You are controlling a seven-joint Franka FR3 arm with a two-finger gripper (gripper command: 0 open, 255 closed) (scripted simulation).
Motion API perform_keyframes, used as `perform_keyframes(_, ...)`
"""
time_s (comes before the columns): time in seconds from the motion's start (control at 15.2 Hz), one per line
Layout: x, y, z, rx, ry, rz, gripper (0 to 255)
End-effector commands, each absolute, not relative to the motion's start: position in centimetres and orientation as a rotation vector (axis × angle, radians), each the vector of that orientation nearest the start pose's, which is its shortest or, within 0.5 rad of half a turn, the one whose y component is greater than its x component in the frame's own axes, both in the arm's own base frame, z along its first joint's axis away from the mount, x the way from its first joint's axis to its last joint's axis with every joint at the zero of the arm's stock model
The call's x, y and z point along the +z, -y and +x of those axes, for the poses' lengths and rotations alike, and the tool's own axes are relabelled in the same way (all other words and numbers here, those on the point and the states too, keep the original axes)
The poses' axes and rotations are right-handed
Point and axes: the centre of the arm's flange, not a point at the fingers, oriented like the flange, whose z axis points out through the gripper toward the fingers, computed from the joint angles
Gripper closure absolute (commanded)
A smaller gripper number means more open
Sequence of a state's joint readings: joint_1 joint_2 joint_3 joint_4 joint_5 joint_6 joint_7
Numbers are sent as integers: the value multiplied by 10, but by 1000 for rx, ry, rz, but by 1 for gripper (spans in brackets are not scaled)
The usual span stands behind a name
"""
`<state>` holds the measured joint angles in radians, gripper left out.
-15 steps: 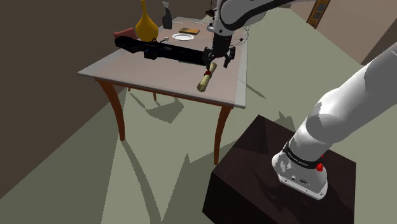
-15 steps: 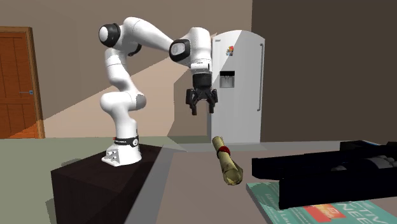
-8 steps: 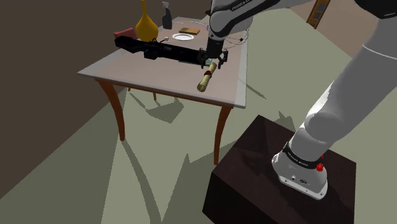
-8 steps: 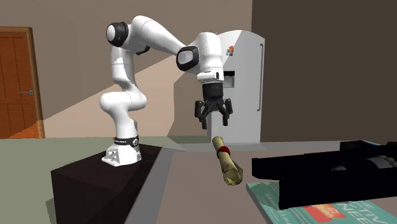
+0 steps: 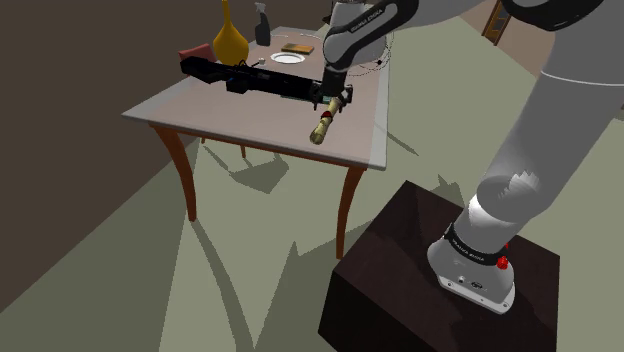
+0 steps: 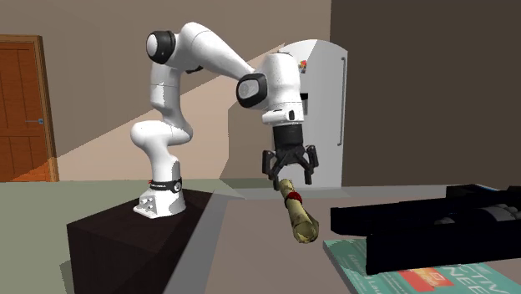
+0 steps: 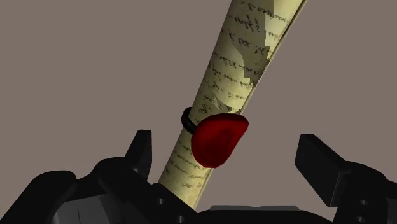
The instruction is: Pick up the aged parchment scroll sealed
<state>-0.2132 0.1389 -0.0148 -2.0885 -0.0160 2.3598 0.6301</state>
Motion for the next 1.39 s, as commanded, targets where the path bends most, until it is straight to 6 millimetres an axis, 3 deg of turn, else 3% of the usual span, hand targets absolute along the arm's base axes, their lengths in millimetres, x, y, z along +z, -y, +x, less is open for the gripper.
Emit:
perform_keyframes(0.0, 361, 132, 566, -208, -1286, -2845, 0)
perform_keyframes(0.2, 342, 132, 566, -208, -1286, -2845, 0)
perform_keyframes(0.33, 342, 132, 566, -208, -1286, -2845, 0)
perform_keyframes(0.4, 342, 133, 567, -208, -1286, -2845, 255)
perform_keyframes(0.99, 342, 132, 566, -208, -1286, -2845, 255)
perform_keyframes(1.32, 368, 132, 566, -208, -1286, -2845, 255)
